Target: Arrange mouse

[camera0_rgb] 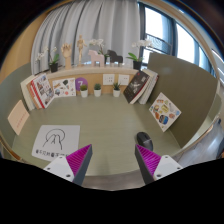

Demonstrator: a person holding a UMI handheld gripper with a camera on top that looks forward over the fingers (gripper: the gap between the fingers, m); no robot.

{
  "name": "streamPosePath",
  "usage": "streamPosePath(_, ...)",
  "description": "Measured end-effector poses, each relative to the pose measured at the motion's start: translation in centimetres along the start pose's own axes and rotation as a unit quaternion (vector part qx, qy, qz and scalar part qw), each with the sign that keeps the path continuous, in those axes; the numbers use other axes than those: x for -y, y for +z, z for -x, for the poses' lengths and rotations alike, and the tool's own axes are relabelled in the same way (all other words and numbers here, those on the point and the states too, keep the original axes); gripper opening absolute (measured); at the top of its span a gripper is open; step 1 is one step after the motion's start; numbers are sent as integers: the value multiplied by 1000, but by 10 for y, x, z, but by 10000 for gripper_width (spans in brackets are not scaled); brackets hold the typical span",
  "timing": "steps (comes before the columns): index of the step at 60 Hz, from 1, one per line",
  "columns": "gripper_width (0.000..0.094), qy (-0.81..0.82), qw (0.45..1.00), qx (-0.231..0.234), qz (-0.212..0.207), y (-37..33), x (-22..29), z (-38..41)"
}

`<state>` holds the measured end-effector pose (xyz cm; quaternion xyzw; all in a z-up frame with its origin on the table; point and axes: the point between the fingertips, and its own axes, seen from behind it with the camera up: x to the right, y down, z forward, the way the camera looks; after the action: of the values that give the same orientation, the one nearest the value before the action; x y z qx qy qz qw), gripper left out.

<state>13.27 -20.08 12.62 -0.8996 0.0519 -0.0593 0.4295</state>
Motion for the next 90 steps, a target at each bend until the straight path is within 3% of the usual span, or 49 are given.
streamPosePath(17,851,2,997,-6,83,66,-81,-104)
streamPosePath(40,822,-11,994,43,95,150,-65,-134)
streamPosePath(48,655,2,994,53,100,166,-56,-128)
streamPosePath(52,463,4,994,49,101,170,-52,-131)
streamPosePath(60,374,3,994,33,105,171,-53,-130)
streamPosePath(61,431,4,994,32,106,171,-53,-130)
streamPosePath(62,328,4,994,32,107,171,-53,-130)
streamPosePath(66,260,7,993,29,118,170,-53,-129)
streamPosePath(76,255,29,990,-6,141,166,-48,-130)
streamPosePath(82,256,44,992,-35,111,145,-4,-117)
streamPosePath(90,256,65,996,-47,37,99,79,-63)
